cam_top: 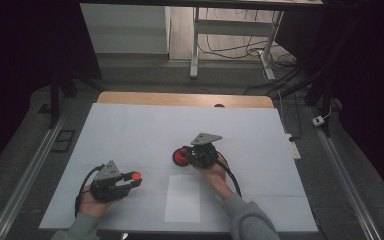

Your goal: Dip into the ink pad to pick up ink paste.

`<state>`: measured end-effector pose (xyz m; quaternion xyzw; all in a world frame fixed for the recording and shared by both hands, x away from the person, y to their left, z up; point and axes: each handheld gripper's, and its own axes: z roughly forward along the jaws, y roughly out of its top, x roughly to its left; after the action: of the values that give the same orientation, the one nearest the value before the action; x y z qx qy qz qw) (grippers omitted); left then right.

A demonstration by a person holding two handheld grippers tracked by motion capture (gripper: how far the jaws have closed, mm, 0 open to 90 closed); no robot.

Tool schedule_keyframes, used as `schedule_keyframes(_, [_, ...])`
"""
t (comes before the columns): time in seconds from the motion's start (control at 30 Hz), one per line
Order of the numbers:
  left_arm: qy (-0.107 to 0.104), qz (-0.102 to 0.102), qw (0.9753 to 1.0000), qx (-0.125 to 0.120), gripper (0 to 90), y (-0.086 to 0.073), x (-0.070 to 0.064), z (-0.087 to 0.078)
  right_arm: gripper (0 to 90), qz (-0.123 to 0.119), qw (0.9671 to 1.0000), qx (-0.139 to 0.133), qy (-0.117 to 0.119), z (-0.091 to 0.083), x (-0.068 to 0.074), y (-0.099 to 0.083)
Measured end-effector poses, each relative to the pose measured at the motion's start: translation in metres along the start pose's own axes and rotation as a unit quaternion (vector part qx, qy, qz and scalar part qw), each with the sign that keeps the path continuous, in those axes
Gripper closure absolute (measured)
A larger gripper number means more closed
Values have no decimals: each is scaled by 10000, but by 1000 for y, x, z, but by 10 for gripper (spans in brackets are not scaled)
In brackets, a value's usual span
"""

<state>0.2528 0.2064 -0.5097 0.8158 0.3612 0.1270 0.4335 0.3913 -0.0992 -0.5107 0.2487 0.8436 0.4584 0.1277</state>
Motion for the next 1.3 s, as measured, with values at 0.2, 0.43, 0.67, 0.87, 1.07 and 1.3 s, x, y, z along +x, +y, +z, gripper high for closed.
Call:
schedule_keyframes(0.2, [9,9,10000,-20,657,0,0,0,725,-28,10000,68,-12,4,0,0])
schedule_keyframes(0.43, [0,21,10000,-25,658,0,0,-1,725,-26,9999,128,-62,7,-1,-2])
schedule_keyframes(0.67, [-22,63,10000,-43,657,0,-1,-1,725,-62,9998,186,-82,10,-1,-2])
schedule_keyframes(0.87, [-7,53,10000,-59,657,-1,-1,-2,726,-5,9995,296,-118,13,-1,-4])
schedule_keyframes(1.07, [-16,62,10000,-59,657,0,-2,-2,728,-123,9993,282,-205,13,2,-5])
schedule_keyframes(1.3, [-16,30,10000,-80,657,0,-3,-2,729,-208,9993,186,-249,13,4,-8])
